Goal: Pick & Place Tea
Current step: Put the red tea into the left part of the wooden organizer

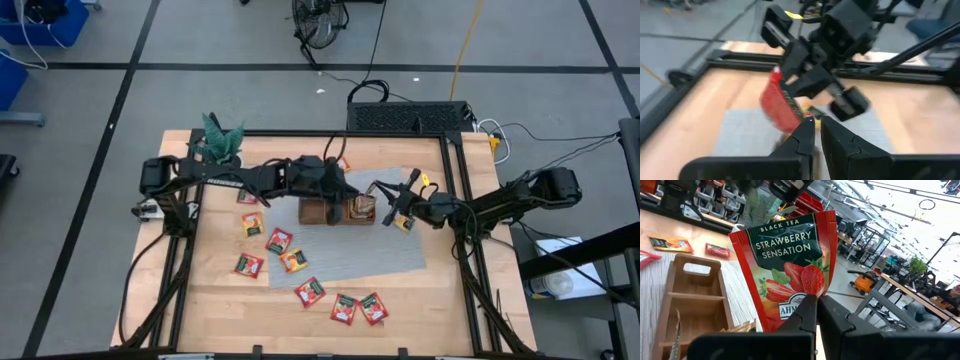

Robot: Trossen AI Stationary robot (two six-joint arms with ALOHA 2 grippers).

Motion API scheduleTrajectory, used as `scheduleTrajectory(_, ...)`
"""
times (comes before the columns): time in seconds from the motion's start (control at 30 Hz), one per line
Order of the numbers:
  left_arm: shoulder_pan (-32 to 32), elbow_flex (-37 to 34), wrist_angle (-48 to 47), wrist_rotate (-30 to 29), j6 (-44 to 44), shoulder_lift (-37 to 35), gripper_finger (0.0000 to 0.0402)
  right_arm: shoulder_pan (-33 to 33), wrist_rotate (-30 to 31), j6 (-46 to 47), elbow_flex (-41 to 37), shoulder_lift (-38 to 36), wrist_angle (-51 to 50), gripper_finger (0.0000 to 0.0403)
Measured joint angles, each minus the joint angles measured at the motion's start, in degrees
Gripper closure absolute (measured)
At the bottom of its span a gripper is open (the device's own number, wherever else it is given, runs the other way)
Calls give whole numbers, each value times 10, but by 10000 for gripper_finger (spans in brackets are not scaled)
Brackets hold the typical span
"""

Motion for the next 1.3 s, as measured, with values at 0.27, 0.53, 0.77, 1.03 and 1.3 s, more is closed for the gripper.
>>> scheduleTrajectory(0.27,1,1,-8,-19,-4,-5,351,0,0,1,0,0,6,403)
scheduleTrajectory(0.53,6,1,16,-20,-69,-3,217,-11,-2,-5,8,0,18,403)
scheduleTrajectory(0.77,7,1,58,-51,-83,25,166,-11,-4,-2,16,16,18,403)
scheduleTrajectory(1.03,9,15,85,-48,-79,52,165,-11,-2,-2,38,58,17,403)
scheduleTrajectory(1.3,10,12,73,-49,-84,62,165,-11,-2,-7,61,89,17,403)
